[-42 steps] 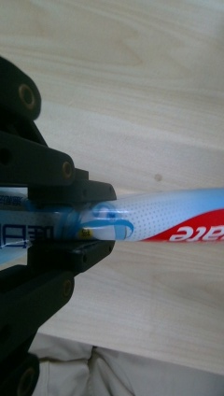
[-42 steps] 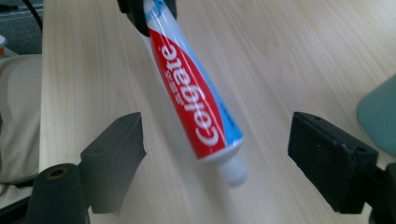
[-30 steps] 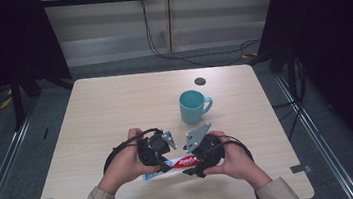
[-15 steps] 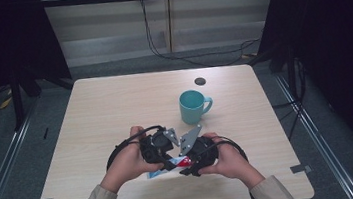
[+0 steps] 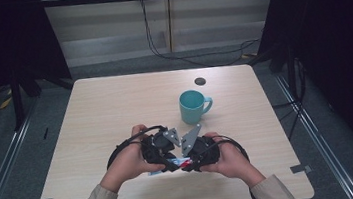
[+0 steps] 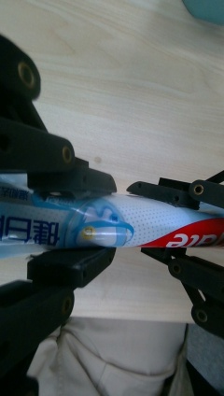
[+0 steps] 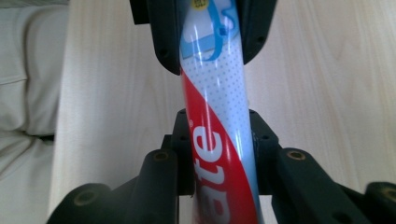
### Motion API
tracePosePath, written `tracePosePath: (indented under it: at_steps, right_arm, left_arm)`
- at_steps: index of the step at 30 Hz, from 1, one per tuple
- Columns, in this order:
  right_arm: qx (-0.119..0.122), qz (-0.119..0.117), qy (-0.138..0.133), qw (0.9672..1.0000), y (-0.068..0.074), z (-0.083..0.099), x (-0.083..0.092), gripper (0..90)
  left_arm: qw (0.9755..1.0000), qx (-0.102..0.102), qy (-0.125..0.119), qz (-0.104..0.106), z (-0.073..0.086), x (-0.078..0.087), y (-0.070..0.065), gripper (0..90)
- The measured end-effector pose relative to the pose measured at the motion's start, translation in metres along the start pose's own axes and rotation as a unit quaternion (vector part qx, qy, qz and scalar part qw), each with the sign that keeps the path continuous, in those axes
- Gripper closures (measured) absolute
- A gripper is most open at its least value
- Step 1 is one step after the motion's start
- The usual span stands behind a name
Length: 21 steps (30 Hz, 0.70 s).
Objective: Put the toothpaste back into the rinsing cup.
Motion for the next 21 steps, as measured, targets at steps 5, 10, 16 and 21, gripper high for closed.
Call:
tracePosePath:
  at_steps: [5, 10, 16, 21]
  right_arm:
    - [-0.004, 0.023, 0.023, 0.9995, -0.008, 0.009, 0.005, 71.4]
    - [-0.012, 0.029, 0.011, 0.9994, -0.014, 0.017, 0.013, 71.6]
    - [-0.030, 0.042, 0.021, 0.9985, -0.021, 0.027, 0.020, 71.7]
    - [-0.039, 0.047, 0.008, 0.9981, -0.027, 0.034, 0.025, 71.7]
  left_arm:
    - [0.9991, 0.017, 0.014, -0.035, 0.008, 0.010, 0.007, 41.7]
    - [0.9984, 0.021, 0.004, -0.053, 0.017, 0.015, 0.009, 32.1]
    - [0.9973, 0.033, -0.010, -0.065, 0.027, 0.018, 0.009, 28.5]
    - [0.9957, 0.054, -0.018, -0.073, 0.039, 0.019, 0.013, 25.5]
Point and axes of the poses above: each handheld gripper's, and its own axes: x roughly backward along the jaws, z roughly out of its underside, y roughly to its left, the point moved 5 cm from there along -x, roughly forward along the jaws, and after that the axes turned 13 degrees about -x, right-handed, at the moved point
